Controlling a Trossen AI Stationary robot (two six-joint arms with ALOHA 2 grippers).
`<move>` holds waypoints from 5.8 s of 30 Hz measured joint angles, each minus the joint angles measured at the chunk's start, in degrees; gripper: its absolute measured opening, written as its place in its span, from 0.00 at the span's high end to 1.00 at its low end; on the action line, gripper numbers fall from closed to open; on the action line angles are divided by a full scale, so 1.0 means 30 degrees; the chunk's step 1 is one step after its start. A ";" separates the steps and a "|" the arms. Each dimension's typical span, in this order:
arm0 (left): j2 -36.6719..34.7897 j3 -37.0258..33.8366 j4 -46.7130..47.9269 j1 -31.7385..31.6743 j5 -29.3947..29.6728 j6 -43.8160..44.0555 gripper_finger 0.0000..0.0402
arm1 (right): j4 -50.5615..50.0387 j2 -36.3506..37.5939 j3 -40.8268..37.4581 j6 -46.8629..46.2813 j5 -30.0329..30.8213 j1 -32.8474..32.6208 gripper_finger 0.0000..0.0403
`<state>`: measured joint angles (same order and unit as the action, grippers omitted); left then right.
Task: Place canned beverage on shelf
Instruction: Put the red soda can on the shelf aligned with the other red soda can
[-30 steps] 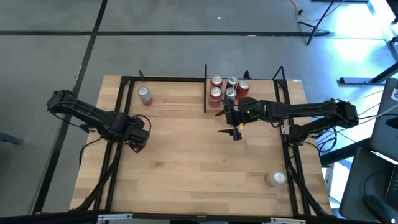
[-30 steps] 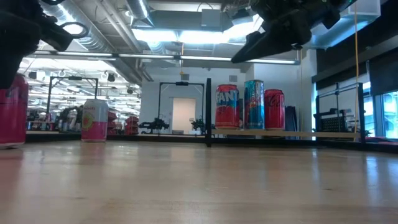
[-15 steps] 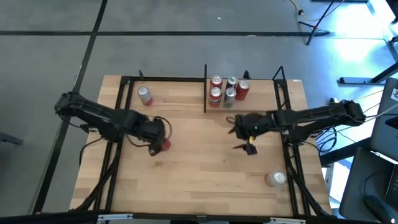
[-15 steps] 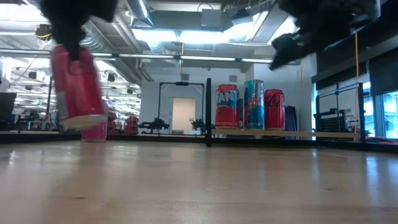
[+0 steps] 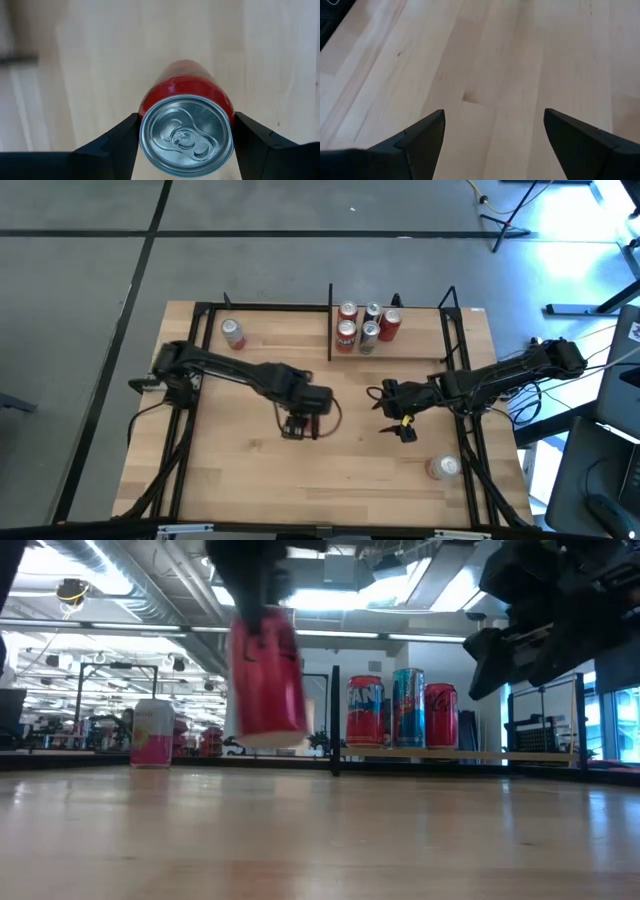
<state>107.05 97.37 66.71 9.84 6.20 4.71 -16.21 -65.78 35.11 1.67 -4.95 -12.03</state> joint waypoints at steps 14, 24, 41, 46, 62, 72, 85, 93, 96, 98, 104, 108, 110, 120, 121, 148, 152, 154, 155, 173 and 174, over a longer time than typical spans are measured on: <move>0.3555 0.2161 -0.0310 0.1005 -0.0192 -0.4330 0.43 | 0.0373 0.0000 0.0000 0.0071 0.0012 0.0015 0.20; 0.3547 0.2418 -0.0717 0.1154 -0.0359 -0.4335 0.28 | 0.0744 0.0000 0.0000 0.0095 0.0014 0.0015 0.20; 0.3438 0.2827 -0.0069 0.1610 0.1712 -0.4581 0.22 | 0.1667 0.0000 0.0000 0.0102 0.0014 0.0015 0.20; 0.3409 0.3954 0.0522 0.1912 0.2205 -0.3961 0.22 | 0.2433 0.0000 0.0000 0.0100 0.0009 0.0015 0.20; -0.2693 -0.2063 -0.1251 0.3499 0.5220 0.2919 0.22 | 0.6766 -0.0044 -0.0780 0.0039 -0.0022 0.0015 0.20; -0.8768 -1.5671 -1.5935 0.4021 0.6212 0.2499 0.22 | 1.0543 -0.2188 -0.0107 0.0029 0.1439 0.0015 0.20; -0.9220 -2.1392 -2.3749 0.3193 0.5238 0.2751 0.22 | 0.8563 -0.5736 0.4070 0.0325 0.2815 0.0313 0.20; -0.9217 -2.2703 -2.6759 0.3186 0.5263 0.2429 0.22 | 0.4754 -0.7566 0.7483 0.0033 0.2804 0.0270 0.20; -0.9210 -2.2727 -2.6872 0.3186 0.5265 0.2257 0.22 | 0.3932 -0.8199 0.8470 0.0029 0.2812 0.0277 0.20; -0.9202 -2.2727 -2.6986 0.3186 0.5272 0.2225 0.22 | 0.3602 -0.8592 0.9047 0.0029 0.2812 0.0277 0.20; -0.9195 -2.2727 -2.7019 0.3186 0.5287 0.1780 0.22 | 0.2870 -0.9485 1.0125 -0.0031 0.2806 0.0270 0.20; -0.9188 -2.2727 -2.7099 0.3186 0.5624 0.1728 0.22 | 0.2867 -0.9704 1.0244 -0.0395 0.2776 0.0270 0.20; -0.9188 -2.2727 -2.7150 0.3186 0.5717 0.1728 0.22 | 0.3001 -0.9704 1.0244 -0.0486 0.2434 0.0270 0.20; -0.9188 -2.2727 -2.7177 0.3186 0.5717 0.1728 0.22 | 0.4984 -1.0890 1.0258 -0.0495 0.1123 0.0248 0.20; -0.9181 -2.2727 -2.7163 0.3186 0.5717 0.1728 0.22 | 0.5003 -1.1173 1.0258 -0.0489 0.1128 0.0255 0.20; -0.9181 -2.2727 -2.7179 0.3186 0.5768 0.1730 0.22 | 0.6165 -1.2985 1.0265 -0.0345 0.1019 0.0255 0.38; -0.9181 -2.2727 -2.7179 0.3186 0.5768 0.1728 0.22 | 0.5604 -1.2673 1.0248 -0.0356 0.1012 0.0255 0.38; -0.9181 -2.2727 -2.7179 0.3188 0.5768 0.1733 0.22 | 0.5088 -1.2388 1.0207 -0.0388 0.1039 0.0255 0.38; -0.9181 -2.2727 -2.7172 0.3186 0.5768 0.1735 0.22 | 0.4800 -1.2222 1.0200 -0.0401 0.1130 0.0255 0.38; -0.9181 -2.2727 -2.7194 0.3191 0.5772 0.1808 0.22 | 0.1263 -0.8218 0.8199 -0.1403 0.5000 0.0270 0.38; -0.9181 -2.2727 -2.7194 0.3189 0.5775 0.1808 0.22 | 0.1262 -0.7677 0.7777 -0.1577 0.5316 0.0270 0.38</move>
<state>79.50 29.19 -14.87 19.41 23.53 10.13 -12.42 -88.81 58.45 -3.06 11.00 -11.22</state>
